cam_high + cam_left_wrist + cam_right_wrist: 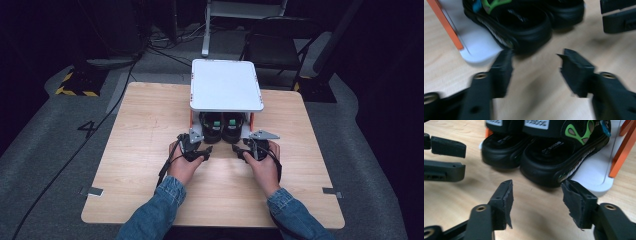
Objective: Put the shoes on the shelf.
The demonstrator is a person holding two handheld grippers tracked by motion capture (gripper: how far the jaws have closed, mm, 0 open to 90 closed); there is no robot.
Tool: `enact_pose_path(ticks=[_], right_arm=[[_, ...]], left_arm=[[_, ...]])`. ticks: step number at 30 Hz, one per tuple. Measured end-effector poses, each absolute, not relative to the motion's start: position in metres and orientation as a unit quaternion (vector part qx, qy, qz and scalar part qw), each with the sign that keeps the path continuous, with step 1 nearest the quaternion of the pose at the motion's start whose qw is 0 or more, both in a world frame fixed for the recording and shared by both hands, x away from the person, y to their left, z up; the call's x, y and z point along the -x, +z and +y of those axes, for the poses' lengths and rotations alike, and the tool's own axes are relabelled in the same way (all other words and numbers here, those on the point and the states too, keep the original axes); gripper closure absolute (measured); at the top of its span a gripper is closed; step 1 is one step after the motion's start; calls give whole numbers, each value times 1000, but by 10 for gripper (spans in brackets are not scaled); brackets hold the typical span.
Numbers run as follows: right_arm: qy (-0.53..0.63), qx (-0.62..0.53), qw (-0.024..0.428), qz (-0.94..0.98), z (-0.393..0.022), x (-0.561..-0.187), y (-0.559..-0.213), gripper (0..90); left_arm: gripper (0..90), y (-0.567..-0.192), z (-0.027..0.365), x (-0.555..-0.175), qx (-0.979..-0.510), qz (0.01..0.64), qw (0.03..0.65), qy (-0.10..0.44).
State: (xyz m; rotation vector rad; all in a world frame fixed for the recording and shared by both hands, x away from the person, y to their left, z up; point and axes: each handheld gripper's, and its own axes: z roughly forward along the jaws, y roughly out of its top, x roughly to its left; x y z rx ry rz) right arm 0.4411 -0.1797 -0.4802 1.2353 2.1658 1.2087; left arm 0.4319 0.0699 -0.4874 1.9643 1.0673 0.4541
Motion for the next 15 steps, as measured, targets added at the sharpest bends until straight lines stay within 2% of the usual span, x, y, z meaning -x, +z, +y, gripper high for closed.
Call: enact_pose_path(ticks=[2, 5, 6, 8, 9, 11, 15], right_arm=[[429, -439, 185, 767, -177, -448, -483, 375], [427, -436, 190, 769, -173, -455, -487, 357], [425, -434, 195, 770, -171, -458, -489, 349], [417, -427, 206, 775, -167, -463, -491, 308], [410, -421, 218, 779, -166, -465, -493, 300], [402, -412, 227, 786, -166, -469, -495, 286], [406, -392, 214, 797, -173, -479, -495, 284]], left_arm=[[314, -491, 67, -436, -779, 428, 419, 185], [292, -497, 64, -443, -776, 430, 419, 194], [299, -499, 64, -446, -777, 431, 416, 192], [392, -499, 62, -450, -780, 434, 410, 190], [409, -499, 62, -452, -783, 426, 408, 197], [388, -495, 61, -456, -788, 422, 404, 196], [394, -493, 59, -462, -780, 421, 420, 196]])
